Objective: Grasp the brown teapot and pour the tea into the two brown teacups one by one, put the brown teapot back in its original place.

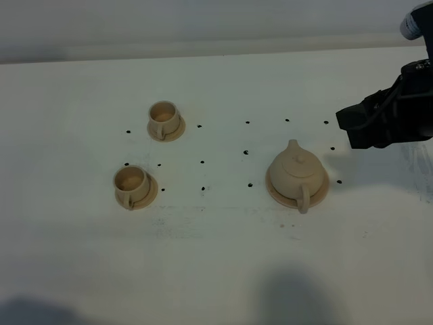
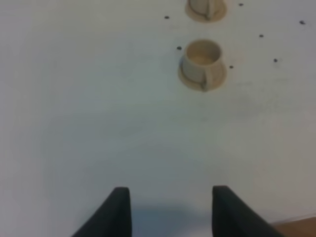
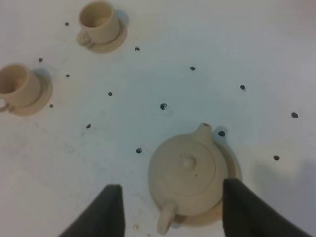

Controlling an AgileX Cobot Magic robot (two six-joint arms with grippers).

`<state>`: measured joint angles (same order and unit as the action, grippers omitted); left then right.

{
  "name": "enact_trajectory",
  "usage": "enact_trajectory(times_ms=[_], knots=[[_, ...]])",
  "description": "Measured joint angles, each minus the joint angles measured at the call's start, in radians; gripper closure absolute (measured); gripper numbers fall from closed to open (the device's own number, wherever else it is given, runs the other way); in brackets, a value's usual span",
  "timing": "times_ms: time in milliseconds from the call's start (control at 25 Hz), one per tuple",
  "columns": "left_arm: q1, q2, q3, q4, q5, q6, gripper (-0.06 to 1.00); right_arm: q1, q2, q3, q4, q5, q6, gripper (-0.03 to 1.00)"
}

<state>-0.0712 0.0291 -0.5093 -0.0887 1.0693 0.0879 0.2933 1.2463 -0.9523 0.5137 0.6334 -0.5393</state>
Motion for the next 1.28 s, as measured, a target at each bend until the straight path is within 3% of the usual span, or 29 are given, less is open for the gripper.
enact_trajectory(times_ms=[1280], knots=[[0.03, -0.033, 0.002, 0.001, 0.0, -0.004, 0.58, 0.0, 0.008, 0.0, 0.024, 0.006, -0.007, 0.53]])
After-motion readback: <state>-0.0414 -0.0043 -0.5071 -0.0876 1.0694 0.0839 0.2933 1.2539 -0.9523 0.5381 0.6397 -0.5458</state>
